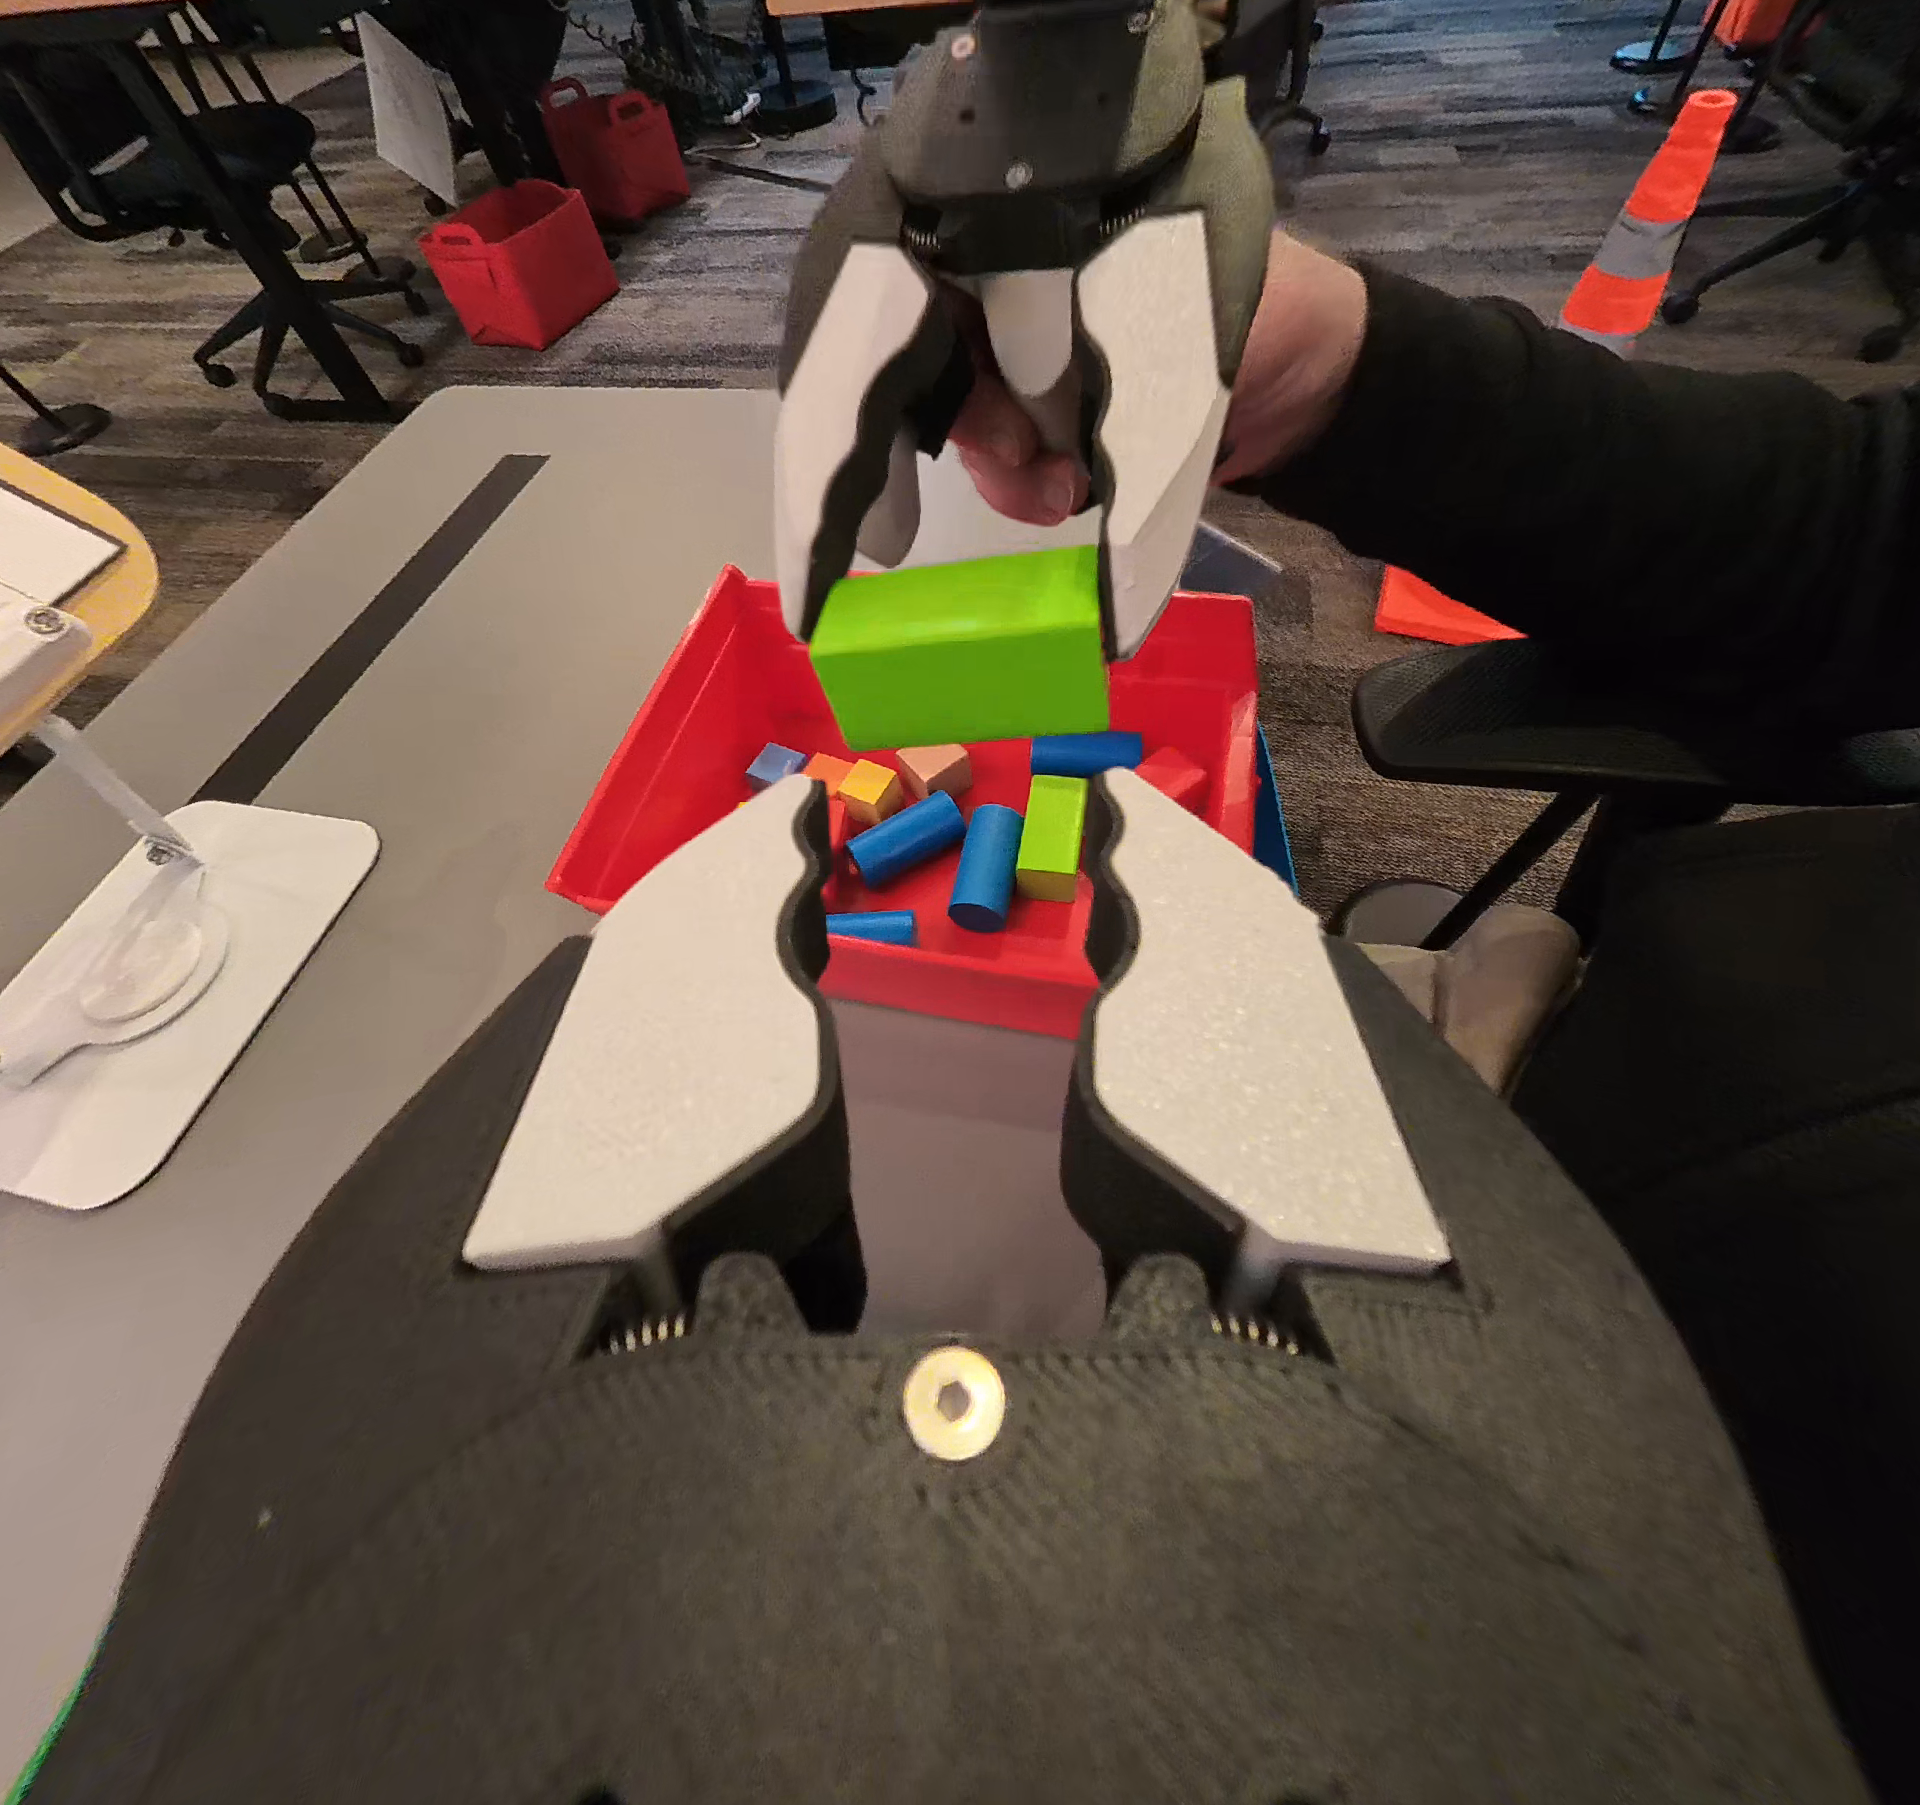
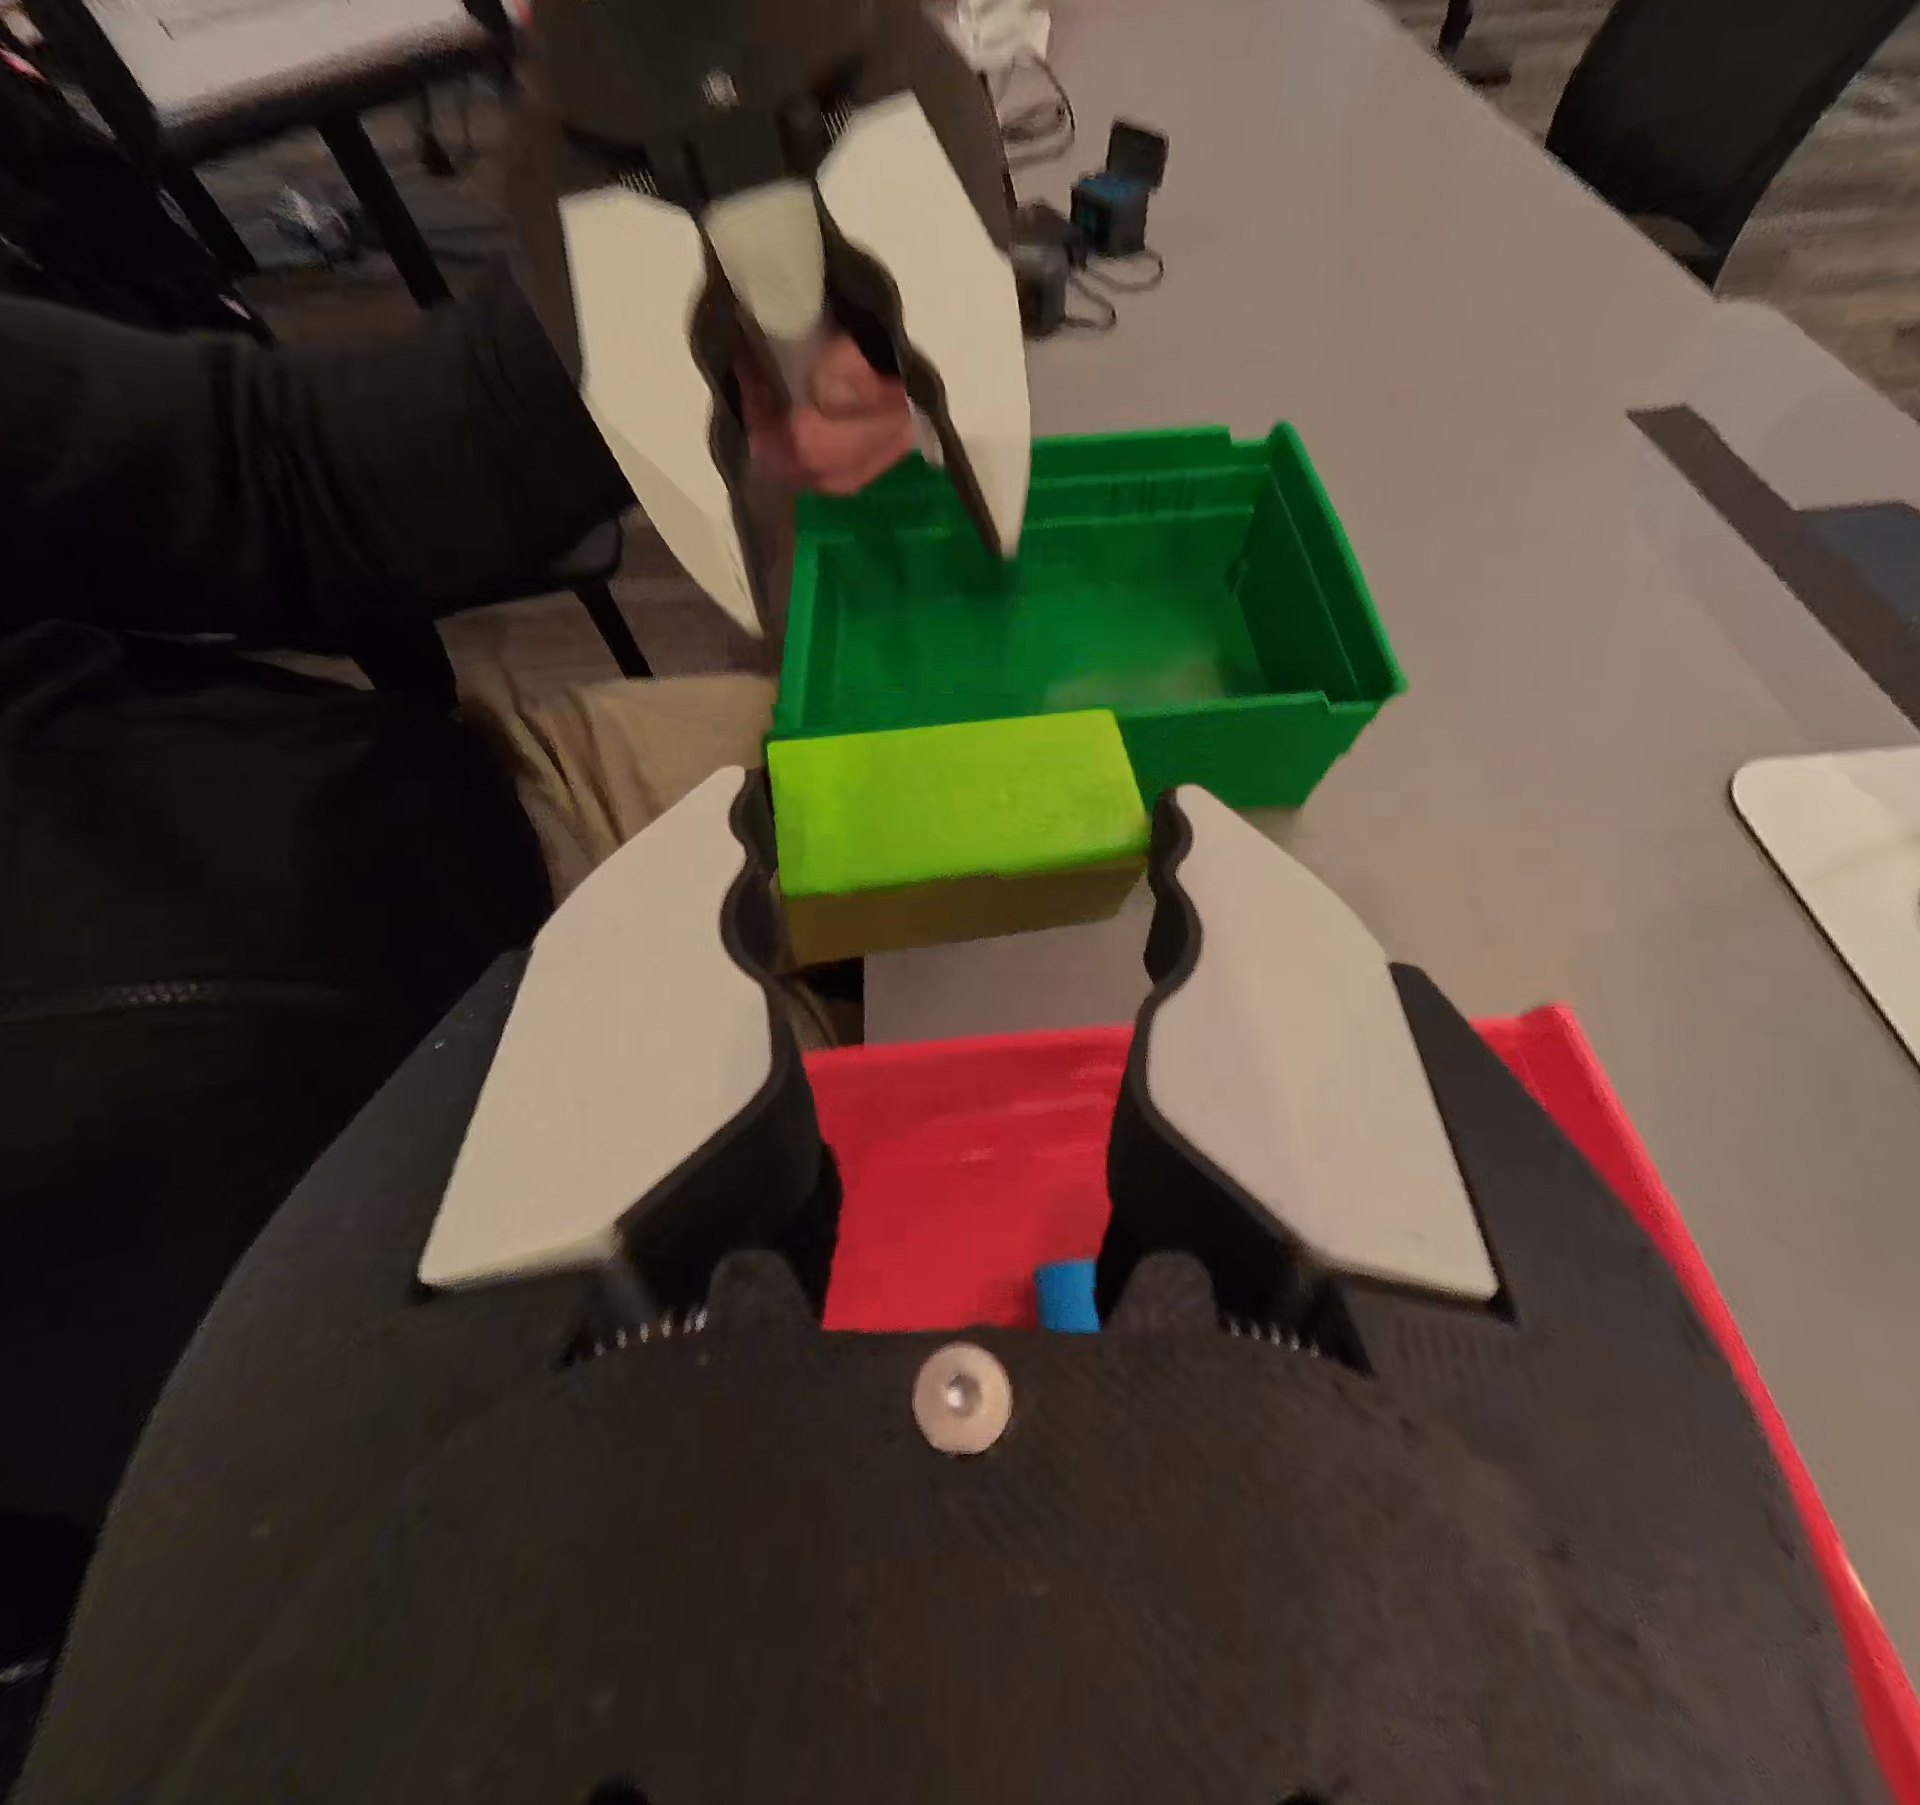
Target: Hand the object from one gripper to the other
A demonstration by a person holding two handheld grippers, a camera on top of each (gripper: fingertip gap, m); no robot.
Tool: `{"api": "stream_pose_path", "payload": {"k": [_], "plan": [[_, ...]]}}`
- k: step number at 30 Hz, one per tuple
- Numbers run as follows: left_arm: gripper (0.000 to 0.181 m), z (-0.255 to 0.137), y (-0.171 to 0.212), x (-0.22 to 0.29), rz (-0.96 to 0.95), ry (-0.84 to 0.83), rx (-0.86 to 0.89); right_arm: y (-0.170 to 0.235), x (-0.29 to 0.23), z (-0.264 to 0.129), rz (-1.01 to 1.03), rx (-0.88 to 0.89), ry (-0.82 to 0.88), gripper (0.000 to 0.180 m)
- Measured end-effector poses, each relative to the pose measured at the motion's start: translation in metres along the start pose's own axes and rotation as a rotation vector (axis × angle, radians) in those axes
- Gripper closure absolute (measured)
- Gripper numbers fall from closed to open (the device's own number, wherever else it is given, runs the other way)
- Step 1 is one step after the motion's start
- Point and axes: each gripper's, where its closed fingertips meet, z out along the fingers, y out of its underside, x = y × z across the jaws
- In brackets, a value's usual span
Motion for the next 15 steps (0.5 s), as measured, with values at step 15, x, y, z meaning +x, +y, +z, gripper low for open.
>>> {"api": "stream_pose_path", "payload": {"k": [15], "plan": [[0.134, -0.010, -0.001, -0.008, 0.006, -0.046, -0.014, 0.138, 0.018, 0.025, 0.035, -0.679, 0.038, 0.110]]}}
